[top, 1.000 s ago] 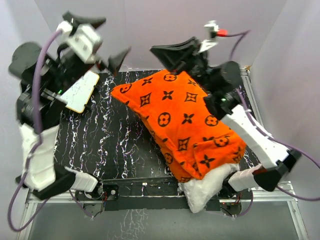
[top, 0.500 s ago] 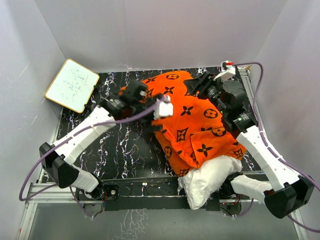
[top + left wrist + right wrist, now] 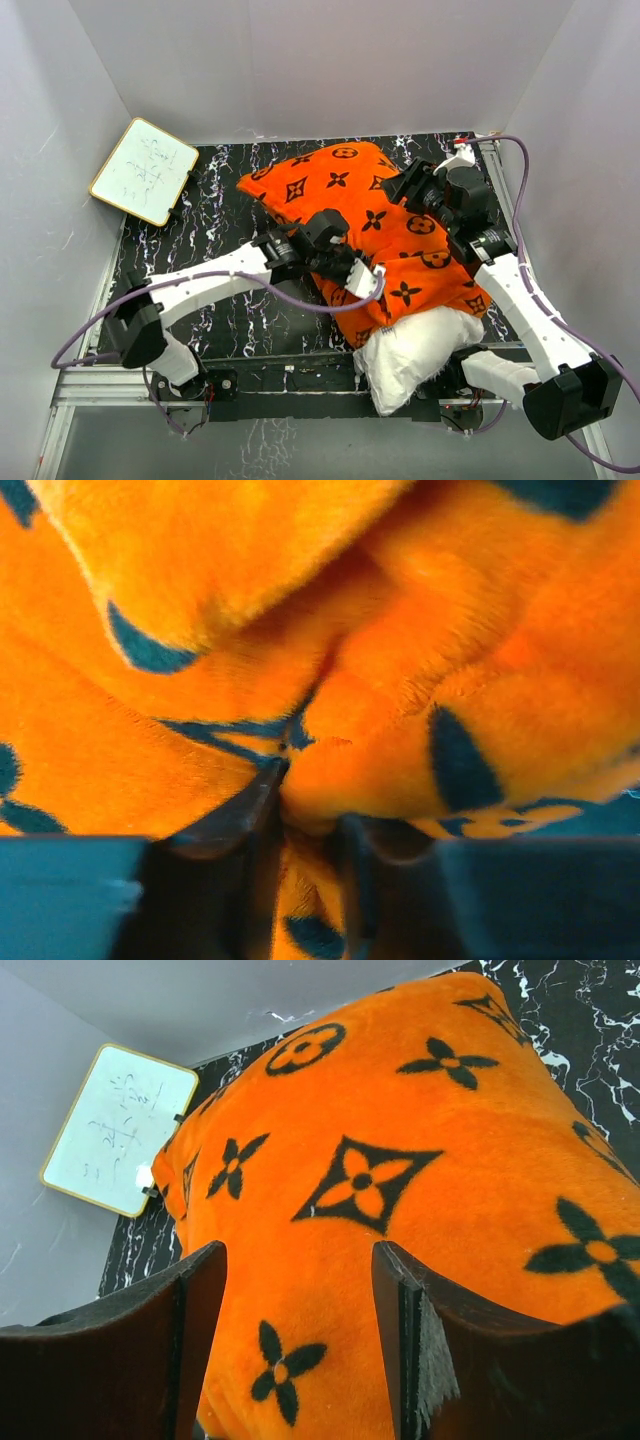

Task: Remove the pillowcase from the pillow
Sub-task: Remove the pillow from the pillowcase.

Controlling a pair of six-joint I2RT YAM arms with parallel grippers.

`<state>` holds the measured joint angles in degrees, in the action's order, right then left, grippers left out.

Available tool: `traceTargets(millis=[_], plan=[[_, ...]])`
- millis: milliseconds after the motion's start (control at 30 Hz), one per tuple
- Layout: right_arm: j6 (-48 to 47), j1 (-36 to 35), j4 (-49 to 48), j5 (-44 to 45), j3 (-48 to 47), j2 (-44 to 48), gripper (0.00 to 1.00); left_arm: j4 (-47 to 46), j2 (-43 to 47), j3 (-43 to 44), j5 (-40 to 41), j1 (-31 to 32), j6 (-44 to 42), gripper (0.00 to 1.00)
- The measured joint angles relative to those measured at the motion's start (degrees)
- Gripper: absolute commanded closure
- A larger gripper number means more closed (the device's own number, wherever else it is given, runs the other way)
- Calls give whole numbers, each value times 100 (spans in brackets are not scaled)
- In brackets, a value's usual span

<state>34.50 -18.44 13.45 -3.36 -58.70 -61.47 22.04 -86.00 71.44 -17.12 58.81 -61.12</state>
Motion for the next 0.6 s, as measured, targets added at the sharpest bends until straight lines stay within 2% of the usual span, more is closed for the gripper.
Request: traceTargets(millis=[100, 200, 333, 467, 600], plan=[[-15, 118, -17, -118, 0, -9, 30, -278, -514, 313, 107, -345, 251, 99], [-20, 293, -125, -376, -17, -83, 21, -404, -935, 769, 96, -859, 649, 100], [-52, 542, -334, -752, -140, -238, 3, -531, -1410, 1401, 321, -1794, 1298, 100], [-208, 603, -546, -1043, -195, -219, 2, -363, -1993, 2275, 616, -2723, 2168, 100], [-345, 601, -538, -1222, -83, -4, 2, -144, -2059, 2282, 850, -3230, 2671, 100]])
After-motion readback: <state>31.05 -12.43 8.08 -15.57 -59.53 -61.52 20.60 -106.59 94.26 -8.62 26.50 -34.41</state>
